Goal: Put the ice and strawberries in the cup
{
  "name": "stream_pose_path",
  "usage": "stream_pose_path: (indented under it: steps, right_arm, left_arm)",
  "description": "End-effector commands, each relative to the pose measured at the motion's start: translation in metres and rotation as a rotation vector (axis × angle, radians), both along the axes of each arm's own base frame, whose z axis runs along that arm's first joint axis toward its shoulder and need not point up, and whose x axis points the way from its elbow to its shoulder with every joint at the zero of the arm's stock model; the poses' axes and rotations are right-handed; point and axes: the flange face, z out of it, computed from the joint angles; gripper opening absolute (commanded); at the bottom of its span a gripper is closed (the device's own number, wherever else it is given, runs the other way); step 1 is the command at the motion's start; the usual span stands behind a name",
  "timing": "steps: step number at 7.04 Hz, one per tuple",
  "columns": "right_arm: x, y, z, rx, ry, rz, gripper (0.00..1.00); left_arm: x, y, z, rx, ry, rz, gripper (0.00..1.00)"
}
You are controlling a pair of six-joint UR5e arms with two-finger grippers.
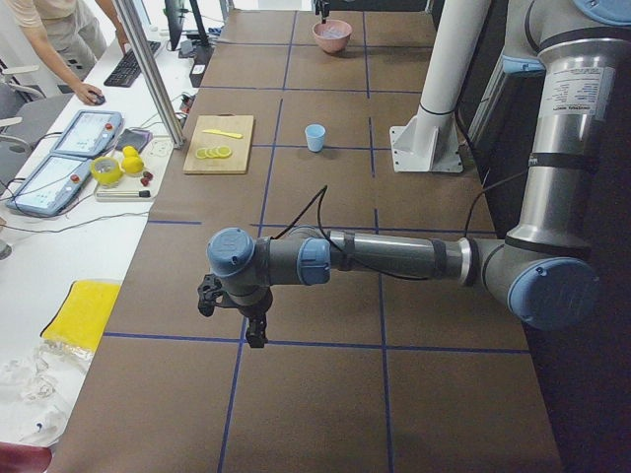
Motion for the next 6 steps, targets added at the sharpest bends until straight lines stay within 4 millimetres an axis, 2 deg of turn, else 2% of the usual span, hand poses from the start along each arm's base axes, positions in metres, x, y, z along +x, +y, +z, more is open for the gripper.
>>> stream_pose_path:
  steps: [1, 6]
  right_arm:
    - [-0.012, 0.004, 0.006, -0.009, 0.006, -0.030, 0.99]
    - [-0.023, 0.006, 0.016, -0.021, 0.033, -0.056, 0.99]
  left_arm:
    - [0.000, -0.001, -0.001, 0.002, 0.000, 0.000, 1.00]
    - [0.000, 0.000, -0.001, 0.002, 0.000, 0.000, 1.00]
